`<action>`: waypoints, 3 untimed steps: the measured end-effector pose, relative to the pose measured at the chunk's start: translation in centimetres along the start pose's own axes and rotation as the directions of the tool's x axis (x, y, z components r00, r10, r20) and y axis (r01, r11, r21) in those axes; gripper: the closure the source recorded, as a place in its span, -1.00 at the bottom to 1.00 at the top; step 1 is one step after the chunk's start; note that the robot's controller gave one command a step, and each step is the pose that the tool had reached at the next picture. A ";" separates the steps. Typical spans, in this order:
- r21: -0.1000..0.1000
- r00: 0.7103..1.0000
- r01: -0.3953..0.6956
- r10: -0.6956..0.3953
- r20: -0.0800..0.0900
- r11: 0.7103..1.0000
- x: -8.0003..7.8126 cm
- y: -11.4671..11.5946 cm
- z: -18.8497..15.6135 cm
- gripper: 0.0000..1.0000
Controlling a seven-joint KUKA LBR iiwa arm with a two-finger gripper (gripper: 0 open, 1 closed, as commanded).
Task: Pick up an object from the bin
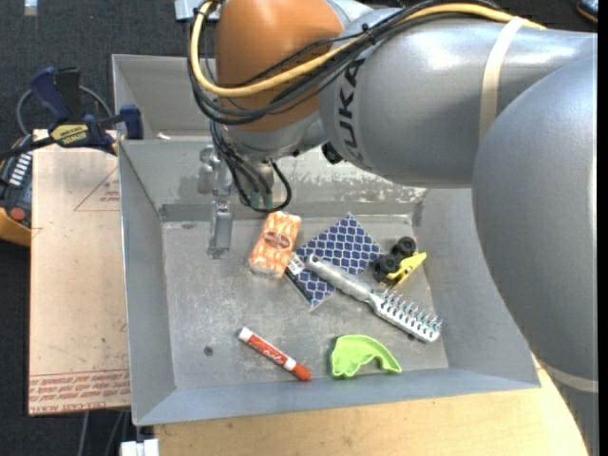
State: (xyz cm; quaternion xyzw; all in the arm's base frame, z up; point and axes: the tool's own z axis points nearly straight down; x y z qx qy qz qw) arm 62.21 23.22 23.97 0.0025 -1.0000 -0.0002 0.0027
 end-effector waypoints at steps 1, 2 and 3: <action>-0.001 1.000 -0.005 0.005 0.007 1.000 -0.1 -0.2 -0.6 -1.00; -0.001 0.989 0.147 -0.147 0.007 0.989 -0.5 -3.6 9.3 -1.00; 0.002 0.942 0.335 -0.335 0.014 0.942 -3.0 -7.6 7.7 -1.00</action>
Offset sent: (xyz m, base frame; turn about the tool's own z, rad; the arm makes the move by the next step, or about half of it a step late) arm 0.0063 -0.0630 -0.1697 -0.2626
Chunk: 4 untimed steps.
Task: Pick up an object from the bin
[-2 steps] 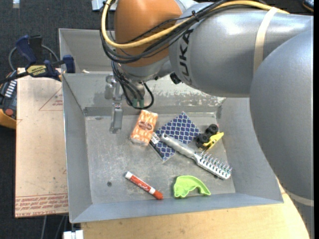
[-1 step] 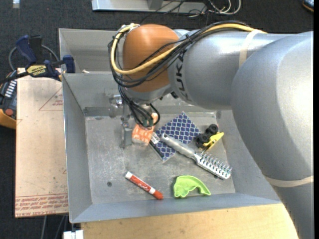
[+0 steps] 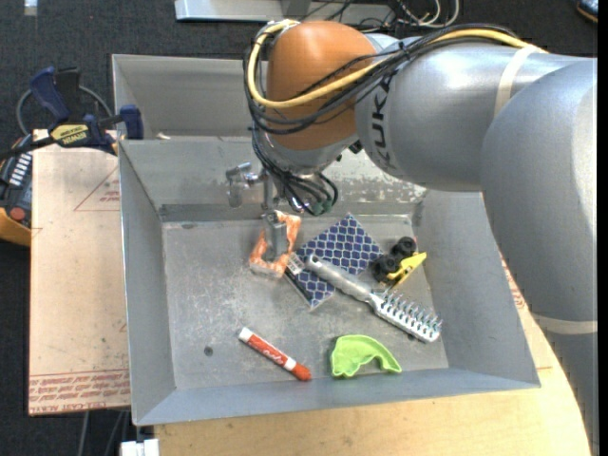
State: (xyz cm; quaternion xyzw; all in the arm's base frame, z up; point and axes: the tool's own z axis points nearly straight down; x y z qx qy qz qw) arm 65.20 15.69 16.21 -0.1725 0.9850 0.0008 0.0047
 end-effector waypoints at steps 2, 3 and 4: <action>-0.003 0.949 -0.315 0.315 0.004 0.949 4.5 -5.4 9.2 -1.00; -0.007 0.981 0.194 -0.194 0.005 0.981 4.2 -5.0 8.9 1.00; -0.007 0.981 0.194 -0.194 0.005 0.981 4.2 -5.0 8.9 1.00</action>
Offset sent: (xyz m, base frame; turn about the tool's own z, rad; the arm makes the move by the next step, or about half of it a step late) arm -0.0246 -0.0660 -0.0921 0.3194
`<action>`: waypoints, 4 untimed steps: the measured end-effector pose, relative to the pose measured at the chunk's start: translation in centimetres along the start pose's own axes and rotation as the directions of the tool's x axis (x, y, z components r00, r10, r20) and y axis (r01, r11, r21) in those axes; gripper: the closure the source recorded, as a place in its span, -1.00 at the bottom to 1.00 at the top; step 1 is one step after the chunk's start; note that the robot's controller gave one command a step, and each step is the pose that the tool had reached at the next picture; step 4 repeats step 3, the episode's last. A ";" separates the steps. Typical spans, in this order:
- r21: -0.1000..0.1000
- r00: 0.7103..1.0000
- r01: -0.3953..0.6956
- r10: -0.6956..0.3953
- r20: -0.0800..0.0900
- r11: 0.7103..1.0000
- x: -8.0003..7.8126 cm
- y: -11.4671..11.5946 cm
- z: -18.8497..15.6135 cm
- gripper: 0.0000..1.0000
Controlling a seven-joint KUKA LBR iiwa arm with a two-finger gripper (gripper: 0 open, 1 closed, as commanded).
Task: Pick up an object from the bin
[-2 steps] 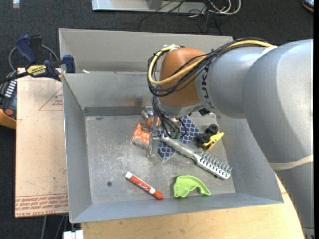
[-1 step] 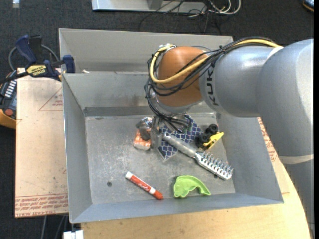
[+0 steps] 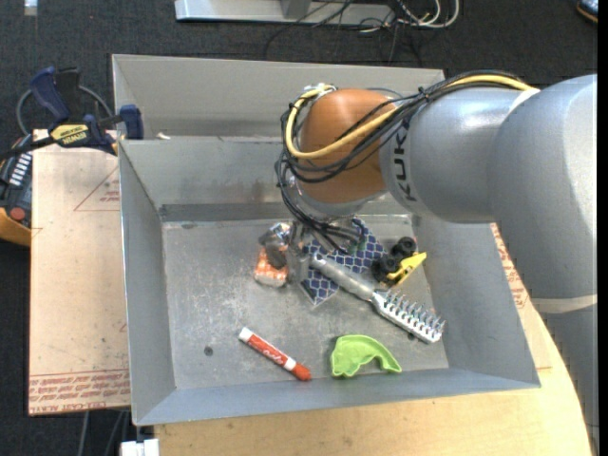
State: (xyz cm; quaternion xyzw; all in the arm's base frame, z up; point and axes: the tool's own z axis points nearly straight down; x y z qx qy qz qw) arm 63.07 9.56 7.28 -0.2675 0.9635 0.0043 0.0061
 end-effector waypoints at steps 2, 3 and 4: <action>-0.003 1.000 0.001 -0.001 -0.012 1.000 0.3 0.1 -2.5 1.00; 0.002 1.000 0.000 0.000 -0.004 1.000 0.1 -0.1 -5.2 1.00; 0.002 1.000 0.000 0.000 -0.004 1.000 0.1 -0.1 -5.2 1.00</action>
Offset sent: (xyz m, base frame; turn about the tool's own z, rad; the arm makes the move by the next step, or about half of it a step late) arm 0.0000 0.0000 0.0023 0.0000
